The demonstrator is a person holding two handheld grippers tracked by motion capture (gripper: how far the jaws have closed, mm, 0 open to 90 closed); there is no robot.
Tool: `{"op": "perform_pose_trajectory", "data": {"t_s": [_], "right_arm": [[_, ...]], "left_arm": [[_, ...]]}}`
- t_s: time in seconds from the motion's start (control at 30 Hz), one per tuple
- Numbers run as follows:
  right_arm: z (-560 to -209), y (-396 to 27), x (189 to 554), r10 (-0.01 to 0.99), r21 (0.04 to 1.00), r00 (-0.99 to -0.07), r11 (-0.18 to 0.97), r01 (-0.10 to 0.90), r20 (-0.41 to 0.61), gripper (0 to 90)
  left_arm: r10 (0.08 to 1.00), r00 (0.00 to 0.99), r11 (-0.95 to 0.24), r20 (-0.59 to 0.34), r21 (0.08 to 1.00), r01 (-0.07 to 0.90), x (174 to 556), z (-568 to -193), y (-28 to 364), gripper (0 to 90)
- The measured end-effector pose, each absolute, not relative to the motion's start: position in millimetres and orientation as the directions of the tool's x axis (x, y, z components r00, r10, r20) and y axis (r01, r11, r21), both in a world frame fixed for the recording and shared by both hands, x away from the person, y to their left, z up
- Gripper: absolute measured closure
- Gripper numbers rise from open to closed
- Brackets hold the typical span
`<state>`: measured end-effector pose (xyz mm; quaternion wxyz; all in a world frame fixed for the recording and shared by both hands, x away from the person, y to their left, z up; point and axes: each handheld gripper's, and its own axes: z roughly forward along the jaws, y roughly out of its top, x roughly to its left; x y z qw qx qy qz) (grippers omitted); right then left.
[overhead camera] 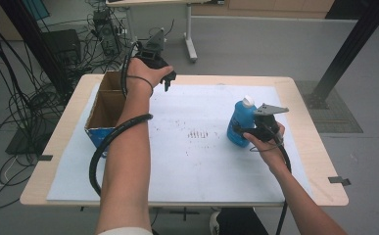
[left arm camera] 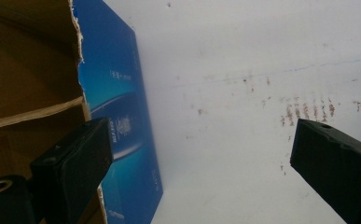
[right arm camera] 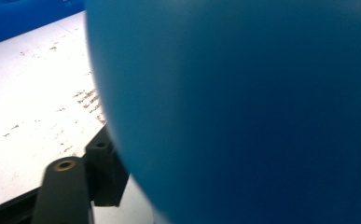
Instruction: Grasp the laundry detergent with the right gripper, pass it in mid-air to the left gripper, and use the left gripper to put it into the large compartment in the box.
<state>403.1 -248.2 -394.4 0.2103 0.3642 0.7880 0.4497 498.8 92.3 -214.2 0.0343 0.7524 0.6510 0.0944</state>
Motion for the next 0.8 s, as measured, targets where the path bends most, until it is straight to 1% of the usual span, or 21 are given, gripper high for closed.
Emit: {"op": "perform_pose_trajectory", "data": {"t_s": [0.03,0.13,0.17,0.37,0.8], "right_arm": [[-394.5,-248.4,403.3,0.761,0.861,-0.649,0.33,0.386,-0.001,33.5],[-394.7,-248.4,403.8,0.758,0.861,-0.652,0.33,0.386,0.001,34.7],[-395.3,-248.3,404.5,0.755,0.861,-0.655,0.33,0.387,0.006,36.7],[-396.8,-248.7,406.1,0.757,0.862,-0.653,0.321,0.394,0.016,40.8],[-396.8,-249.2,406.2,0.756,0.86,-0.654,0.317,0.399,0.024,42.2]], "left_arm": [[0.986,0.135,-0.15,0.098,0.175,0.973,499.0,-214.2,92.0,6.3],[0.986,0.136,-0.151,0.098,0.176,0.973,499.4,-214.4,90.8,6.3],[0.985,0.14,-0.156,0.098,0.174,0.972,499.4,-214.5,89.5,6.3],[0.985,0.142,-0.158,0.099,0.177,0.971,499.5,-213.5,88.7,6.3],[0.985,0.138,-0.155,0.102,0.174,0.972,498.6,-213.7,90.3,6.2]]}}
